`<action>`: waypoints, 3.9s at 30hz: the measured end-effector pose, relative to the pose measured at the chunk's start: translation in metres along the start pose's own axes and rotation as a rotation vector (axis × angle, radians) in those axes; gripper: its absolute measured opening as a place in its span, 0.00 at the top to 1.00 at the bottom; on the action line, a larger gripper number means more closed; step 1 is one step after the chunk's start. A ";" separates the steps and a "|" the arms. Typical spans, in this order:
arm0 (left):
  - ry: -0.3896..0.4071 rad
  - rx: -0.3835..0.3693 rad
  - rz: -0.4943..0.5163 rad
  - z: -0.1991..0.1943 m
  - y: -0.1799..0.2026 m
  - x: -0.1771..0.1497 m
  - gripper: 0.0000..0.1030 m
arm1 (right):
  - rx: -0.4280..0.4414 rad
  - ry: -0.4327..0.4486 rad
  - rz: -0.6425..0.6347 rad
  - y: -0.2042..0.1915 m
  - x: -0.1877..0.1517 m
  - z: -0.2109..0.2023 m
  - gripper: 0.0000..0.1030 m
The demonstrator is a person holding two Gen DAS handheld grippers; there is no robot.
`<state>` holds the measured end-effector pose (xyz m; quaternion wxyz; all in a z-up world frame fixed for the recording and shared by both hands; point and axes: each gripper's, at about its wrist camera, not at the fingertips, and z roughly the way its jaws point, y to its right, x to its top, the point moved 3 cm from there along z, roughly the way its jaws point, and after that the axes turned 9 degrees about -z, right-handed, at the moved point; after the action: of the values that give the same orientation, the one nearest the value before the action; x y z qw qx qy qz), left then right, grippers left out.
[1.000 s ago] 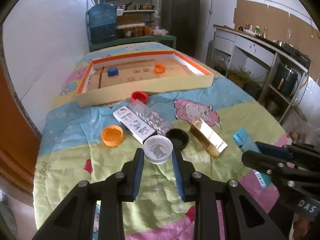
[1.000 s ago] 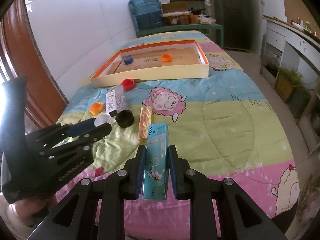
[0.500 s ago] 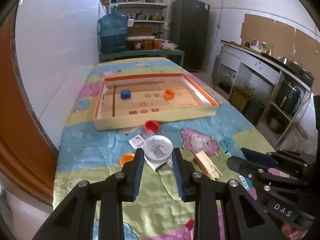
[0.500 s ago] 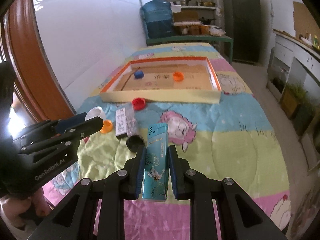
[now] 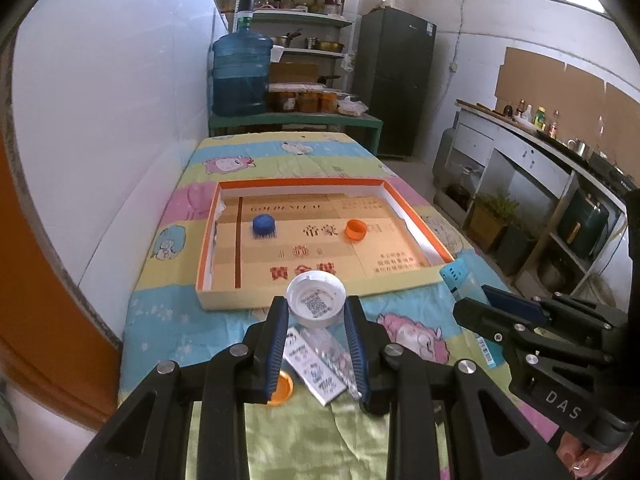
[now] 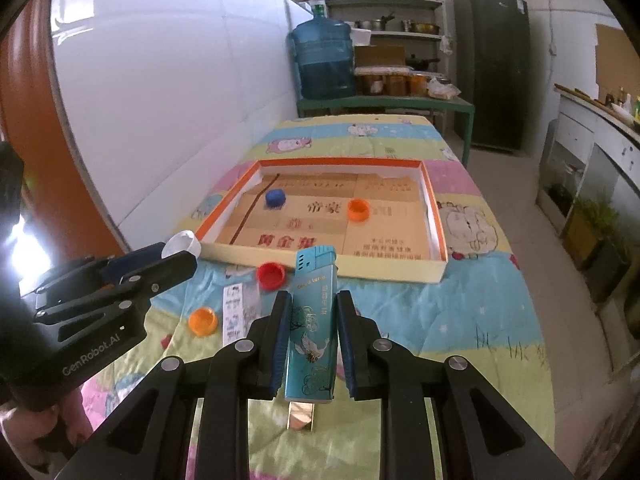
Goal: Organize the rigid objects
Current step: 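Carry the white cap with the left tool while the right tool carries the teal box into the tray, then open the right tool on the teal box while the left tool releases the white cap, then withdraw both tools from the tray back over the loose objects on the quilt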
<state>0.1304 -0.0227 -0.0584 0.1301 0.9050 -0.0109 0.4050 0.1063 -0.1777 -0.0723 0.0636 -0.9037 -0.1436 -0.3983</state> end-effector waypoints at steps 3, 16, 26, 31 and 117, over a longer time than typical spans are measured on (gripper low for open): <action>-0.006 0.001 -0.011 0.007 -0.002 0.008 0.71 | 0.001 -0.007 -0.005 0.004 0.009 0.007 0.78; -0.028 0.027 -0.042 0.047 -0.014 0.044 0.71 | 0.014 -0.021 0.003 0.028 0.044 0.048 0.78; -0.051 0.061 -0.066 0.082 -0.028 0.057 0.71 | 0.052 -0.033 -0.005 0.033 0.065 0.090 0.78; -0.073 0.077 -0.080 0.099 -0.037 0.060 0.71 | 0.079 -0.050 -0.013 0.029 0.071 0.112 0.78; -0.065 0.137 -0.040 0.090 -0.042 0.059 0.52 | 0.048 -0.109 -0.020 0.025 0.058 0.115 0.66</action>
<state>0.2409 0.0006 -0.0821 0.0752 0.9245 0.0308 0.3725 0.2319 -0.1635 -0.1071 0.0733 -0.9208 -0.1653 -0.3456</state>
